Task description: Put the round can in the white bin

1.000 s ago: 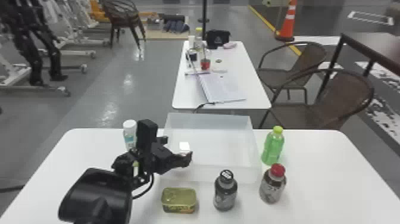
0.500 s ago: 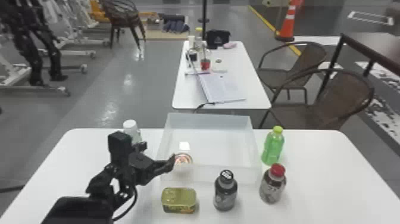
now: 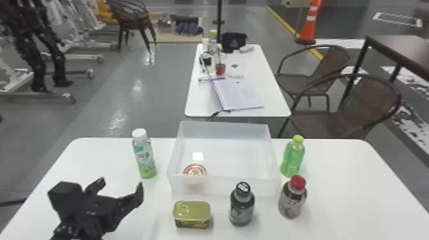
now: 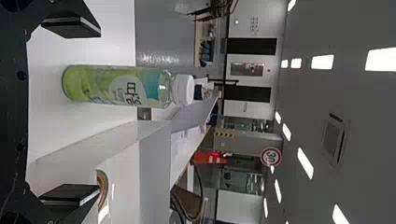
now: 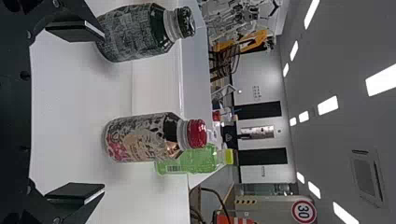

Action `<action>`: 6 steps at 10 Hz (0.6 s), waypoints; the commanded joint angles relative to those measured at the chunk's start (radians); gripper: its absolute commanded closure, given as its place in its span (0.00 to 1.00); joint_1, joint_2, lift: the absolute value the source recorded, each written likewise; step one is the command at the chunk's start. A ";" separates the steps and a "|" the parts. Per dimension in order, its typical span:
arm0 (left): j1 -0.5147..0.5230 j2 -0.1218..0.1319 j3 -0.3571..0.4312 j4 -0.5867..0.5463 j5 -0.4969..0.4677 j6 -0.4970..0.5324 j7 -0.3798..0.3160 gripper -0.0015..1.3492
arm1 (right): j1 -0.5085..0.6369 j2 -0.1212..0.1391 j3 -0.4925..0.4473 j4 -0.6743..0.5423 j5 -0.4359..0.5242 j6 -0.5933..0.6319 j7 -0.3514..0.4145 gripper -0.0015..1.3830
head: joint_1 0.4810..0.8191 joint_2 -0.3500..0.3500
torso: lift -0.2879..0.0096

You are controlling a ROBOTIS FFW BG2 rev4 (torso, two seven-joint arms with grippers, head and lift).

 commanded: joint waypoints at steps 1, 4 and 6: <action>0.081 -0.003 0.013 -0.034 0.035 -0.059 0.034 0.09 | 0.007 0.000 0.000 -0.003 0.000 0.000 0.000 0.11 | 0.20 0.50 | 0.63; 0.208 -0.003 0.043 -0.034 0.049 -0.179 0.083 0.09 | 0.020 0.000 -0.002 -0.006 -0.002 0.000 0.000 0.11 | 0.20 0.50 | 0.63; 0.270 -0.003 0.033 -0.034 0.047 -0.211 0.146 0.09 | 0.028 0.000 -0.005 -0.009 -0.002 0.000 0.000 0.11 | 0.20 0.50 | 0.63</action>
